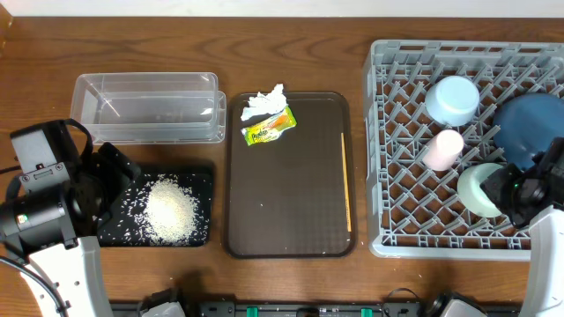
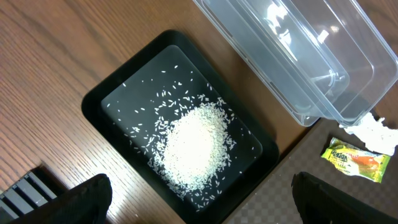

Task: Sort waste into correct bins and load items into the dishwasher rack
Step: 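Open the right gripper and lift it off the mint-green bowl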

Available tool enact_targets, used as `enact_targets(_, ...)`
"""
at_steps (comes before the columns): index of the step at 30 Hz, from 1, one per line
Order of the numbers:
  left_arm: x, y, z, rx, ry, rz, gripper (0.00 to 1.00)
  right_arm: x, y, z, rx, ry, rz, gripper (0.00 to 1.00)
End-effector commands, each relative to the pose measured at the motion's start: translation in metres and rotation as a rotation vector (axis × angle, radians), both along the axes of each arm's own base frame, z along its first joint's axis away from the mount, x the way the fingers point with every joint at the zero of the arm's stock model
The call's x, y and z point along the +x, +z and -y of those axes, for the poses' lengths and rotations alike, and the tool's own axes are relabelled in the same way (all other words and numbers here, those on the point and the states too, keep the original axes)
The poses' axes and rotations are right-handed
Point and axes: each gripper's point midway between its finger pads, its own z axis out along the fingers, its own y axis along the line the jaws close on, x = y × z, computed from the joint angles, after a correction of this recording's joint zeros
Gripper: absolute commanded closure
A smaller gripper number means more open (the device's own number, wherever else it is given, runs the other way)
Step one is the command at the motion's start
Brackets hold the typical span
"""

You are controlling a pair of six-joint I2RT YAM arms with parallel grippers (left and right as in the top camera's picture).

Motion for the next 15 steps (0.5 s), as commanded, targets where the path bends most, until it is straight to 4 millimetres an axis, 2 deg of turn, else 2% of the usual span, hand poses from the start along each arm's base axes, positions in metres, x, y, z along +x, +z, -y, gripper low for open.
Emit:
enact_targets(1, 0.0, 0.002, -0.002, 0.005, 0.009, 0.002, 0.05, 0.011, 0.022, -0.025, 0.07, 0.099, 0.127, 0.99)
enact_targets(4, 0.0, 0.002, -0.002, 0.005, 0.009, 0.002, 0.05, 0.023, 0.053, -0.057, 0.153, 0.234, 0.283, 0.98)
enact_targets(7, 0.0, 0.002, -0.002, 0.005, 0.009, 0.002, 0.05, 0.029, 0.086, -0.085, 0.151, 0.366, 0.37, 0.84)
enact_targets(11, 0.0, 0.002, -0.002, 0.005, 0.009, 0.002, 0.05, 0.036, 0.115, -0.117, 0.095, 0.492, 0.384, 0.73)
enact_targets(15, 0.0, 0.002, -0.002, 0.005, 0.009, 0.002, 0.05, 0.042, 0.143, -0.161, 0.016, 0.652, 0.364, 0.48)
